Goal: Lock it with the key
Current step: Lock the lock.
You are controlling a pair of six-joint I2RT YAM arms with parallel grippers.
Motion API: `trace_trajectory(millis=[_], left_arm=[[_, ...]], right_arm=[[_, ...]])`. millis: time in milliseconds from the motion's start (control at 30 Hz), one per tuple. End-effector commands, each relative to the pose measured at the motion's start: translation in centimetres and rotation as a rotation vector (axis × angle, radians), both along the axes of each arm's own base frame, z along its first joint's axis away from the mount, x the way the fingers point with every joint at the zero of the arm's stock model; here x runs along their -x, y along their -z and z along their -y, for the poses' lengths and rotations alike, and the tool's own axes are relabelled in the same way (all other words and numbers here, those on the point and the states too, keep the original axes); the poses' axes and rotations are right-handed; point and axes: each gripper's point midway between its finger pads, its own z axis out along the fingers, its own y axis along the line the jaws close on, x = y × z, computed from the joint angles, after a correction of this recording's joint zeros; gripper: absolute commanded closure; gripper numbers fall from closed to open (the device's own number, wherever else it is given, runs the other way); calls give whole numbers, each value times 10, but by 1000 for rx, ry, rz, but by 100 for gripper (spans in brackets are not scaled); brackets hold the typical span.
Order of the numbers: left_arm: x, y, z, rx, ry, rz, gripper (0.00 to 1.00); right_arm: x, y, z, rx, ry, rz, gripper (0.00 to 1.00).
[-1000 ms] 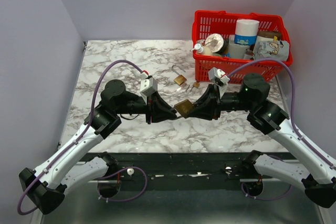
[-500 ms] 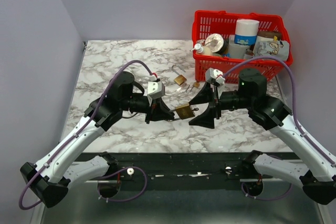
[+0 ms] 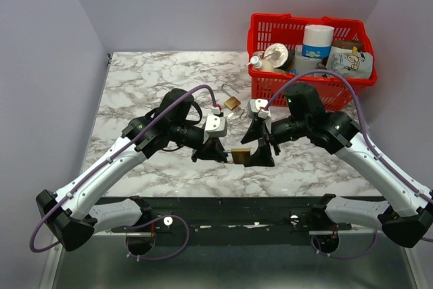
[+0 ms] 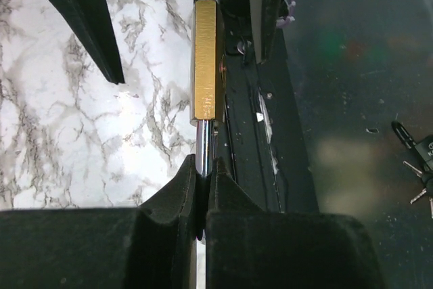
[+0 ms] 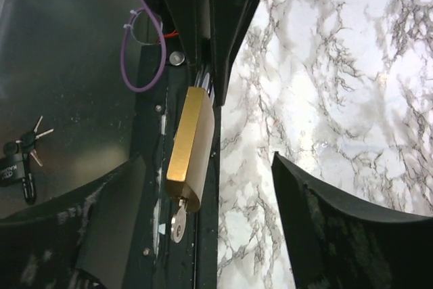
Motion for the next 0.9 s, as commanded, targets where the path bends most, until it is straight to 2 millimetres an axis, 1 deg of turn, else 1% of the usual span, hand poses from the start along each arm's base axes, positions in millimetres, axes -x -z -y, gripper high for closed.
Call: trace_trajectory(millis=[0, 100, 133, 200, 267, 300, 367, 400, 500, 533, 600, 667, 700, 733, 767, 800, 833, 867], left_arm=[[0, -32, 9, 88, 59, 87, 100], [-6, -32, 12, 82, 46, 87, 100], [-6, -31, 13, 80, 46, 83, 100], [-5, -31, 13, 77, 49, 74, 100], [-6, -30, 14, 76, 48, 75, 100], [-6, -31, 14, 75, 48, 77, 100], [-6, -29, 14, 68, 40, 70, 100], [-6, -28, 14, 67, 42, 68, 100], [-5, -28, 13, 65, 38, 62, 100], [-5, -29, 13, 68, 33, 61, 100], [-6, -29, 10, 59, 7, 49, 74], [-7, -30, 3, 47, -20, 44, 39], [-6, -29, -1, 44, -30, 30, 34], [-5, -34, -9, 63, -44, 25, 27], [-3, -28, -12, 63, -53, 9, 24], [-3, -28, -15, 73, -68, 10, 24], [-1, -34, -20, 89, -114, 7, 23], [-5, -32, -20, 110, -142, 17, 23]], right_arm=[[15, 8, -1, 36, -72, 7, 26], [16, 18, -2, 64, -73, 4, 28], [20, 24, -3, 82, -88, 10, 30], [18, 33, -4, 114, -75, 27, 31], [16, 38, -5, 122, -69, 33, 36], [13, 38, -6, 126, -59, 40, 43], [11, 37, -8, 120, -49, 42, 51], [10, 36, -9, 120, -47, 44, 65], [7, 35, -10, 116, -30, 45, 87], [7, 34, -10, 115, -24, 36, 99], [10, 31, -10, 103, -19, 28, 99], [8, 20, -10, 74, 24, 21, 99], [8, 15, -9, 55, 30, 25, 99], [5, 6, -10, 17, 48, 28, 99], [8, -7, -7, -27, 50, 44, 99], [11, -15, -7, -66, 42, 42, 99], [10, -22, -10, -111, 54, 37, 99], [14, -29, -10, -144, 47, 42, 99]])
